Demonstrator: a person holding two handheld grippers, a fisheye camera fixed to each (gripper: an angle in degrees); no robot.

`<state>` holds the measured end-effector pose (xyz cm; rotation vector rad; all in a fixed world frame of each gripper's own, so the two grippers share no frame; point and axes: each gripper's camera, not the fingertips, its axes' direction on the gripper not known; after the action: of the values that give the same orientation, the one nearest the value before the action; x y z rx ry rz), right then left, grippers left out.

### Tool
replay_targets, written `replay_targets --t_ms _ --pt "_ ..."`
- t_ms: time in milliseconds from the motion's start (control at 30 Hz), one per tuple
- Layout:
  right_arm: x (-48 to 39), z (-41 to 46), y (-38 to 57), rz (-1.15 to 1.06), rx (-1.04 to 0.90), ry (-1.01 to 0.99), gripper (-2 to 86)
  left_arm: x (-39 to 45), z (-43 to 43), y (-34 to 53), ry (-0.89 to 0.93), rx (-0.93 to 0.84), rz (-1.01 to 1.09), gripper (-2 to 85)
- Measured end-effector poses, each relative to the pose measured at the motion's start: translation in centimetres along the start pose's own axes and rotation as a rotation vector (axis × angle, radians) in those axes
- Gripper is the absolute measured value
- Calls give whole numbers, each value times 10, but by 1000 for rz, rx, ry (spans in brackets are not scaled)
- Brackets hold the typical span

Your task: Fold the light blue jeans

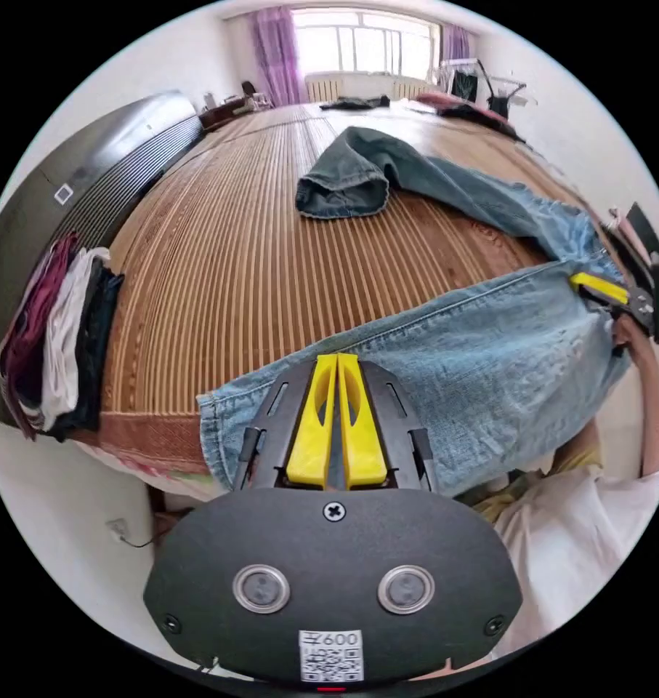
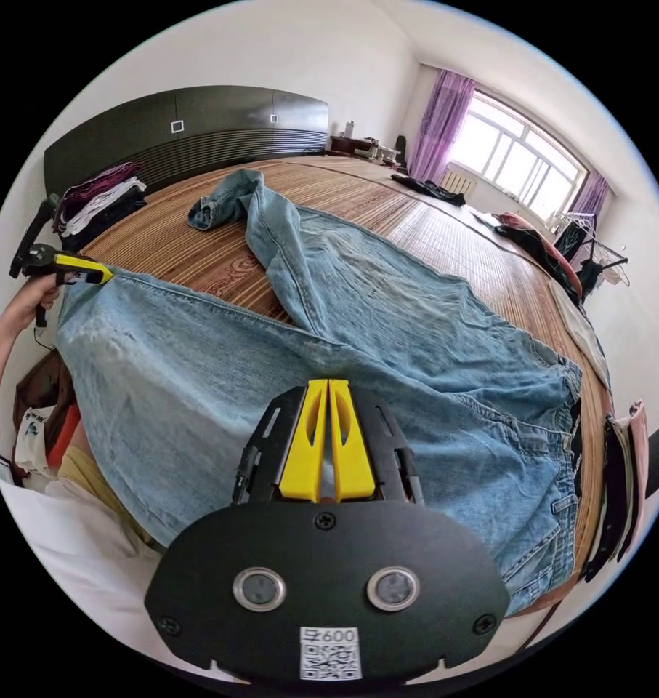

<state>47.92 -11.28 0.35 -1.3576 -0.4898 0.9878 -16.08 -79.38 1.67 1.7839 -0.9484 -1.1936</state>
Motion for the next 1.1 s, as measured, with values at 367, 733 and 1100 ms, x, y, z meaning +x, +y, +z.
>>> replay_targets --t_ms 367,733,1100 --pt "-36 18 -52 76 -5 17 -9 53 73 -85 20 56 -81 8" --pt "10 -103 47 417 135 113 -8 26 87 -46 162 316 -287 7" --pt "-3 -141 168 355 -48 528 -8 -82 92 -28 506 394 -477 4"
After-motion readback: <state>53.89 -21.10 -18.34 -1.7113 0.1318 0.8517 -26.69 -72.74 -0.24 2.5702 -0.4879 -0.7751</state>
